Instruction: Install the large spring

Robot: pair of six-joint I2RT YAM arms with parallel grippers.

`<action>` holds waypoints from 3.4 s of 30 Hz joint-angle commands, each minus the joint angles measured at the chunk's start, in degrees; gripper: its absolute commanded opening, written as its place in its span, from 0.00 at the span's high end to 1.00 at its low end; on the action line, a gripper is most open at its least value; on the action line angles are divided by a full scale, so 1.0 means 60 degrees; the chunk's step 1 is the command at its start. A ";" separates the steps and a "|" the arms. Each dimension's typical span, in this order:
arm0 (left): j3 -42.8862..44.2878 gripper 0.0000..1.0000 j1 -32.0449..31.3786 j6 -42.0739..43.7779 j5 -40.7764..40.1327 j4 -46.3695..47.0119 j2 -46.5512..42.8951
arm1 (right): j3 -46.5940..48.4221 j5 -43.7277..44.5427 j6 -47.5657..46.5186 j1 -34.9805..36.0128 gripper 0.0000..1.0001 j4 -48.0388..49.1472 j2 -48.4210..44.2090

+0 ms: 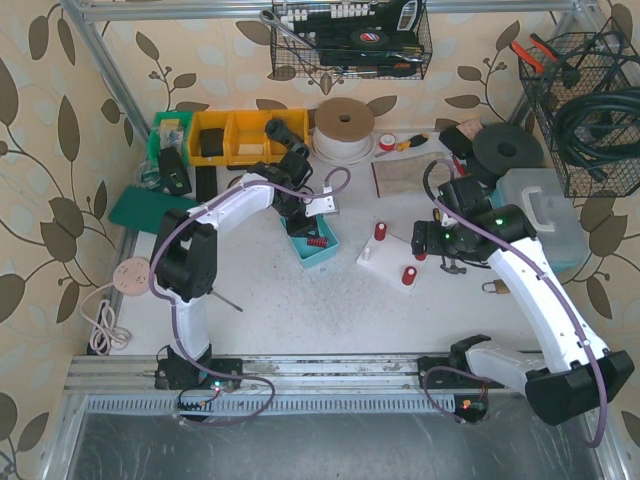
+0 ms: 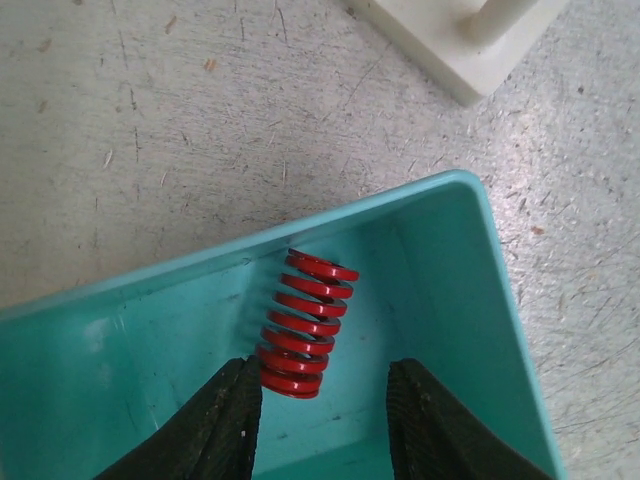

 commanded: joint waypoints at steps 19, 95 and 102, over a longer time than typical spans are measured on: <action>0.1144 0.53 -0.0089 0.1512 -0.0924 -0.0695 0.1559 | -0.0557 0.0281 -0.0527 -0.0200 0.04 -0.0409 -0.0341; -0.2960 1.00 -0.1795 -0.4551 0.0400 0.5923 -0.4525 | 0.1360 -0.6888 0.0709 0.0023 0.42 0.4011 0.2159; -0.2786 1.00 -0.2188 -0.4483 0.0762 0.5980 -0.4445 | 0.1467 -0.6880 0.0618 0.0330 0.36 0.3578 0.2692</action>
